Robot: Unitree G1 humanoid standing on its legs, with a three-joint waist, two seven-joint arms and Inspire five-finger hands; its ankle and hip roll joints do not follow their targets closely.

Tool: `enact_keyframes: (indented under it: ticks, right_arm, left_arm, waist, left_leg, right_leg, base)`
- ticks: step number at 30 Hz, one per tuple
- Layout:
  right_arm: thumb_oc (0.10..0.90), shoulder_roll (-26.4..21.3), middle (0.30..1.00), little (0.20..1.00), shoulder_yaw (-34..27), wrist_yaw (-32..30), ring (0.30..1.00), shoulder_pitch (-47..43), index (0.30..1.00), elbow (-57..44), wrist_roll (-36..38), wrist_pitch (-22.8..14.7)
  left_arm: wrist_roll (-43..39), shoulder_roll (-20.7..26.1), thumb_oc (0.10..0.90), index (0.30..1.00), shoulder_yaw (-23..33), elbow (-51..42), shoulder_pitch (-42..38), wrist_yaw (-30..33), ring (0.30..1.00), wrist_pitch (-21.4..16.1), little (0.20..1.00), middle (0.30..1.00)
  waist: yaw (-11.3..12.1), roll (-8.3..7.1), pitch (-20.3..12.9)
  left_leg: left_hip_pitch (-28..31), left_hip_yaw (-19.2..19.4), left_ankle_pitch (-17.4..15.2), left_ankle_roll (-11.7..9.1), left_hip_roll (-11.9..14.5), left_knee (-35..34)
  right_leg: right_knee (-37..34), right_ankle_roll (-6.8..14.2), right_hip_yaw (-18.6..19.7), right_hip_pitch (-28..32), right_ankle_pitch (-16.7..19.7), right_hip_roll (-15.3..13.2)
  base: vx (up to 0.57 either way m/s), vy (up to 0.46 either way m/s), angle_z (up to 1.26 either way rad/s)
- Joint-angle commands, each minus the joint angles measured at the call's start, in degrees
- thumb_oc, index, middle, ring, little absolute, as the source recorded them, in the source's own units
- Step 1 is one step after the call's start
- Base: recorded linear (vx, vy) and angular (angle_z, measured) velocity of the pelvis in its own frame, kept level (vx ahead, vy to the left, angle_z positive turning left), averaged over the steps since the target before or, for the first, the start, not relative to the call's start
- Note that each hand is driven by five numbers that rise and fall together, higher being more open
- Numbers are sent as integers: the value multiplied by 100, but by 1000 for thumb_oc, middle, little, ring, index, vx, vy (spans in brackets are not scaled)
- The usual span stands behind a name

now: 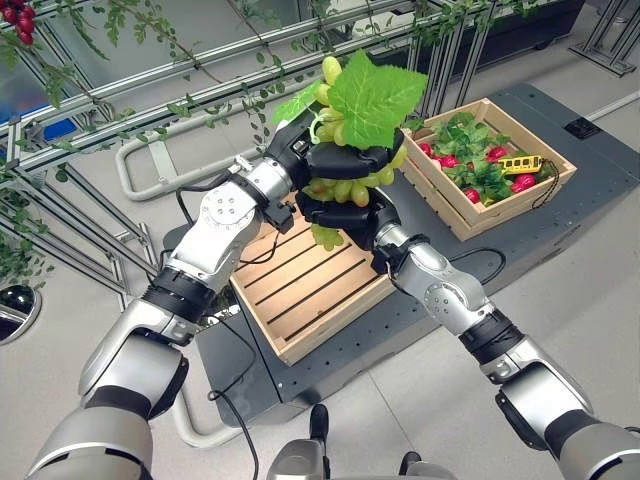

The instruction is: Pick up the fruits from the basket on one side to the basket on the other side

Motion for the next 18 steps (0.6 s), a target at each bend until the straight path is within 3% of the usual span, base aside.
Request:
enact_keyframes:
  ticks: [1, 8, 14, 18]
  right_arm:
    - [400, 551, 300, 300, -208, 59, 300, -716, 300, 230, 503, -1234]
    - [400, 405, 300, 300, -245, 28, 300, -715, 300, 223, 538, -1277]
    - [400, 139, 300, 300, -286, 103, 300, -677, 300, 322, 489, -1295]
    - [400, -87, 300, 300, -291, 150, 300, -696, 300, 491, 632, -1294]
  left_arm:
    - [243, -241, 800, 900, -77, 956, -339, 258, 900, -190, 900, 900]
    - [590, 38, 800, 900, -260, 1160, -493, 107, 900, -251, 900, 900]
    - [759, 549, 800, 900, -530, 1237, -666, -532, 900, -362, 900, 900]
    - [810, 831, 800, 900, -684, 1286, -800, -628, 900, -509, 900, 900]
  waist:
    - [67, -63, -1459]
    - [51, -54, -1467]
    - [19, -14, -1469]
    - [12, -2, -1481]
  left_leg:
    - [409, 45, -842, -378, 393, 5]
    - [397, 64, -840, -372, 392, 5]
    - [410, 121, -835, -368, 402, 5]
    - [433, 152, -831, -373, 411, 5]
  right_leg:
    - [33, -416, -48, -177, 5, -154]
    - [13, -408, -47, -198, 29, -152]
    - [4, -393, -14, -209, 56, -153]
    - [4, -383, 5, -206, 68, -149]
  base:
    - [0, 0, 0]
    - [0, 0, 0]
    - [0, 0, 0]
    - [0, 0, 0]
